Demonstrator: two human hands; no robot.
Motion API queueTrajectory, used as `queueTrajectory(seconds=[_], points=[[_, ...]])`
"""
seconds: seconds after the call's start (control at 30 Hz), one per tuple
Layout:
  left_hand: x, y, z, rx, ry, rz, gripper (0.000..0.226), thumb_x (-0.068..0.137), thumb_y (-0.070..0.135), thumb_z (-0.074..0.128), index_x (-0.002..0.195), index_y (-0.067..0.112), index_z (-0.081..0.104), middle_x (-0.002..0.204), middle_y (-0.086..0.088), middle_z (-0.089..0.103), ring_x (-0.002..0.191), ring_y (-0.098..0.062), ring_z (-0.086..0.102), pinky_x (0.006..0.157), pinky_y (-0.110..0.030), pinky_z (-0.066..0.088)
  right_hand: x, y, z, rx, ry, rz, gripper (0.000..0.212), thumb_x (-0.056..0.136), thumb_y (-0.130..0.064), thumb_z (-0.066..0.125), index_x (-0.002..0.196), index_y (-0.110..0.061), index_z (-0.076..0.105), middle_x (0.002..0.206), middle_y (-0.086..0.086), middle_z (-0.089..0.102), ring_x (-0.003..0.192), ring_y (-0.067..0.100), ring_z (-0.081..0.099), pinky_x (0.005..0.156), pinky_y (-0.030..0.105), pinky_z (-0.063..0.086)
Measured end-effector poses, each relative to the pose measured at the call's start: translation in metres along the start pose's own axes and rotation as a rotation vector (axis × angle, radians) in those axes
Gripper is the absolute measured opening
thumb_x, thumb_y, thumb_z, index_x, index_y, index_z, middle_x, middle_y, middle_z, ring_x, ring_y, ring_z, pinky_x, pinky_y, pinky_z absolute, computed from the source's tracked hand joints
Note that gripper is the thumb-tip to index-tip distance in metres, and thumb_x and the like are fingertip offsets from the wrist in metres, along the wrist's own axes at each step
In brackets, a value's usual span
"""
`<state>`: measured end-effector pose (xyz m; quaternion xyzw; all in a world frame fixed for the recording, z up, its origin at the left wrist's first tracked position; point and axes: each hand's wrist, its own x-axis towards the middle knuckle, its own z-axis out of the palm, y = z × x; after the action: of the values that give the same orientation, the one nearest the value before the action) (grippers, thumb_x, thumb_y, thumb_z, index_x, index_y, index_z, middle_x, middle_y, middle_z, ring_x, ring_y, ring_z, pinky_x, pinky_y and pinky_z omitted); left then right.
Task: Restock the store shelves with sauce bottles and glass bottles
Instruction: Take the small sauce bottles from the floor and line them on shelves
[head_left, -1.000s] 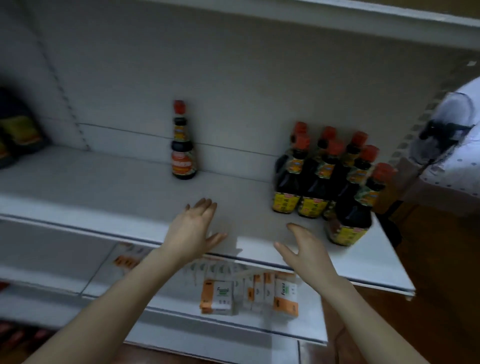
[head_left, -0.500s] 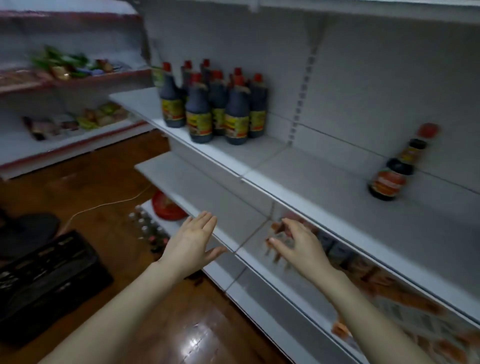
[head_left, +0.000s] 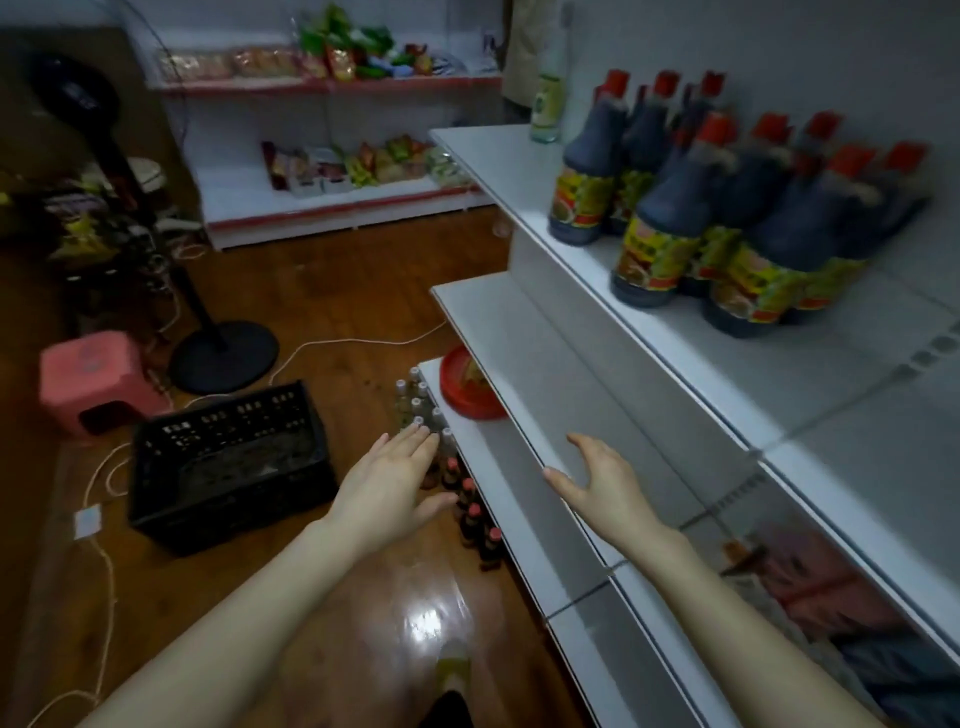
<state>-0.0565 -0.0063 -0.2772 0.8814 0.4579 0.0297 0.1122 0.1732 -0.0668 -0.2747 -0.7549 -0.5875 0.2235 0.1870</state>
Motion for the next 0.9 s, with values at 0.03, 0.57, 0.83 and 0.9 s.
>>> queueTrajectory(seconds=[0.03, 0.57, 0.83, 0.9], points=[[0.016, -0.012, 0.0, 0.004, -0.02, -0.012, 0.077, 0.089, 0.055, 0.043, 0.147, 0.014, 0.014, 0.156, -0.003, 0.015, 0.144, -0.014, 0.009, 0.116, -0.029, 0.005, 0.022, -0.004, 0.004, 0.01, -0.015, 0.003, 0.06, 0.089, -0.034, 0.058, 0.137, -0.005, 0.038, 0.141, 0.011, 0.044, 0.131, 0.023, 0.038, 0.104, 0.024, 0.027], [0.162, -0.153, 0.021, -0.052, -0.277, -0.034, 0.076, 0.089, 0.054, 0.043, 0.147, 0.013, 0.015, 0.156, -0.004, 0.016, 0.144, -0.014, 0.009, 0.116, -0.029, 0.006, 0.221, -0.046, 0.063, 0.083, -0.097, 0.108, 0.062, 0.088, -0.034, 0.059, 0.138, -0.007, 0.037, 0.143, 0.01, 0.043, 0.132, 0.022, 0.038, 0.106, 0.027, 0.029], [0.215, -0.199, 0.048, -0.078, -0.448, 0.285, 0.073, 0.089, 0.045, 0.051, 0.145, 0.008, 0.021, 0.154, -0.009, 0.019, 0.143, -0.02, 0.016, 0.116, -0.033, 0.01, 0.196, -0.042, 0.121, 0.164, 0.092, 0.502, 0.061, 0.087, -0.033, 0.061, 0.137, -0.005, 0.038, 0.14, 0.012, 0.045, 0.129, 0.025, 0.041, 0.102, 0.026, 0.029], [0.216, -0.21, 0.063, -0.094, -0.49, 0.322, 0.074, 0.089, 0.046, 0.052, 0.145, 0.007, 0.022, 0.154, -0.011, 0.021, 0.143, -0.022, 0.017, 0.116, -0.034, 0.012, 0.179, -0.042, 0.146, 0.193, 0.107, 0.62, 0.063, 0.087, -0.035, 0.061, 0.137, -0.006, 0.038, 0.142, 0.013, 0.043, 0.131, 0.025, 0.039, 0.104, 0.027, 0.028]])
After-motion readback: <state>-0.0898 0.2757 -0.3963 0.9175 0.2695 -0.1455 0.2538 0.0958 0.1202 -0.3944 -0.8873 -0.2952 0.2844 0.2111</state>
